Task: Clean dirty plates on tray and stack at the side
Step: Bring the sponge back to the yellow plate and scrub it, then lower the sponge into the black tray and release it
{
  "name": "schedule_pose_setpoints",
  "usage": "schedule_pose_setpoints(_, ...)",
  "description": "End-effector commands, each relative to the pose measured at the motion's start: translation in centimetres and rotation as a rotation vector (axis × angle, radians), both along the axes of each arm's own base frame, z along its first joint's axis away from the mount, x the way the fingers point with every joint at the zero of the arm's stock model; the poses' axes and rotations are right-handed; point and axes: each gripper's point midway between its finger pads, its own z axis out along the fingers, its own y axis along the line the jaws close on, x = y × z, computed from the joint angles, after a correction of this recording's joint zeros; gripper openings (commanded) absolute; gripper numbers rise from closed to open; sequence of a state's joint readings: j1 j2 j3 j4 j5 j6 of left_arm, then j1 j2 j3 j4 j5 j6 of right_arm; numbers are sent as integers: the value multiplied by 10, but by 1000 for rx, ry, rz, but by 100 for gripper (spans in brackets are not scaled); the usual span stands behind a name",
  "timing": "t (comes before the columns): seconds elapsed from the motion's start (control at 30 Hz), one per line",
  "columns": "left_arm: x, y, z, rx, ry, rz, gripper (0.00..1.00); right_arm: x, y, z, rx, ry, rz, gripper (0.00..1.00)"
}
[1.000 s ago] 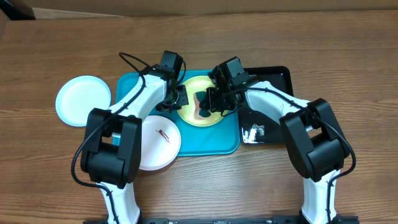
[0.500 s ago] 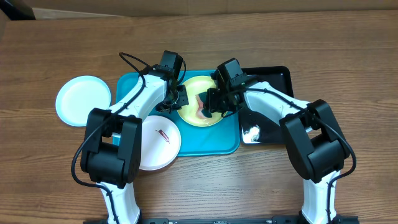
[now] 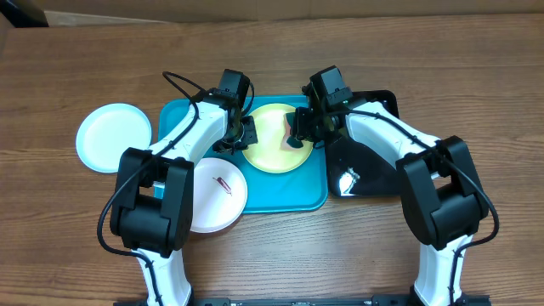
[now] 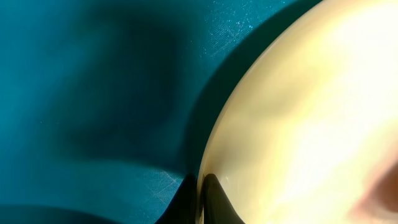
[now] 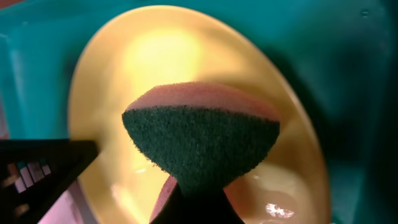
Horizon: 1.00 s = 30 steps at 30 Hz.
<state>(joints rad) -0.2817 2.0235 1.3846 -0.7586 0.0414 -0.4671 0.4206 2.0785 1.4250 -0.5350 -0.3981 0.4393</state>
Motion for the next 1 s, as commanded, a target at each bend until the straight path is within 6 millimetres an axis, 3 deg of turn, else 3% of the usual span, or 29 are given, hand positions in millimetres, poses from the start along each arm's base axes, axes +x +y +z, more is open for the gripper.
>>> schedule_pose_setpoints(0.0,-8,2,-8,26,25,-23,4,2,20,60,133,-101,96,4)
schedule_pose_setpoints(0.1,-8,2,-8,27,26,-24,4,-3,17,76,131,-122,118,4)
schedule_pose_setpoints(0.2,-9,2,-8,27,28,-23,4,-6,-3,85,75,-133,102,4)
schedule_pose_setpoints(0.53,-8,2,-7,26,24,-23,4,-13,-132,52,-315,10,-97,4)
schedule_pose_setpoints(0.63,-8,2,-7,25,23,-23,4,-17,-158,41,-437,23,-134,4)
schedule_pose_setpoints(0.73,-8,2,-8,25,23,-23,4,-22,-170,31,-505,29,-147,4)
schedule_pose_setpoints(0.97,-8,2,-8,25,24,-23,4,-30,-170,15,-522,34,-116,7)
